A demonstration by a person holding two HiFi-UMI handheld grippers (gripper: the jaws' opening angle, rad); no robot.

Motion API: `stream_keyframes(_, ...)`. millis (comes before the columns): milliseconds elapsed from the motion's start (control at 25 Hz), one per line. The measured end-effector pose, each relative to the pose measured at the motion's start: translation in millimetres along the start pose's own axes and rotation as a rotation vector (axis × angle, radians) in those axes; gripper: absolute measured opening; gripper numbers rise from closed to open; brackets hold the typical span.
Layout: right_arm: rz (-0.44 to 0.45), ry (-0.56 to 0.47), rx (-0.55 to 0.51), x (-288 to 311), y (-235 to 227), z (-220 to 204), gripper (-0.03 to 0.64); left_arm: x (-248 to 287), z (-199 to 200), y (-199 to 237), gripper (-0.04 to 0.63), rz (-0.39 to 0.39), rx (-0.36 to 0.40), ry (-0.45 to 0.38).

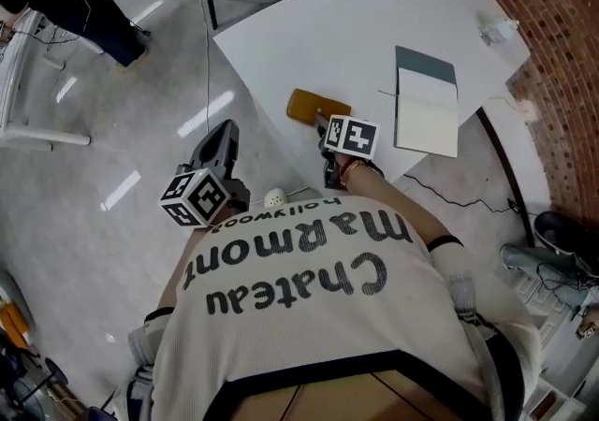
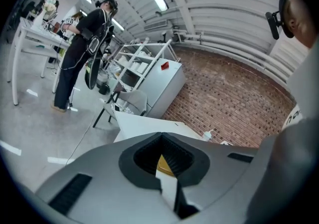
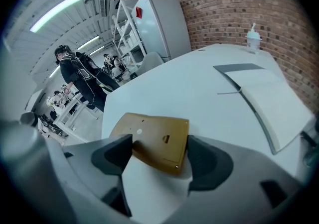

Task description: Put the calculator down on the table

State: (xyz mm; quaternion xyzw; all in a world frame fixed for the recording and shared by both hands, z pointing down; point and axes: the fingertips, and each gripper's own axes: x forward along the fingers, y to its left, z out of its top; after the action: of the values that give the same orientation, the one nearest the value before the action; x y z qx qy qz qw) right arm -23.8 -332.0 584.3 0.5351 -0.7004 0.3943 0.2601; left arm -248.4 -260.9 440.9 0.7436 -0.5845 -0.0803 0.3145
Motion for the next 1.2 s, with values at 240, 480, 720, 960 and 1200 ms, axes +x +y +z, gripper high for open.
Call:
stream_keyframes(240, 0.065, 0.066, -0.078, -2, 1, -5, 0.348, -15, -14, -26, 0.002, 0.086, -0.018, -0.051)
stream_keyframes(480, 0.128, 0.073, -0.161, -7, 4, -8, 0.329, -48, -39, -29, 0.002, 0.234, -0.037, -0.09)
stream_keyframes(720, 0.275, 0.167, -0.14, -16, 7, -16, 0.348, -73, -53, -37, 0.002, 0.28, -0.077, -0.12)
stream_keyframes(960, 0.406, 0.186, -0.06, -52, 8, -27, 0.28, -82, -65, -61, 0.002, 0.279, -0.095, -0.164)
stream_keyframes(1200, 0.592, 0.075, -0.011, -98, 23, -11, 0.093, -86, -80, -88, 0.002, 0.263, -0.102, -0.194)
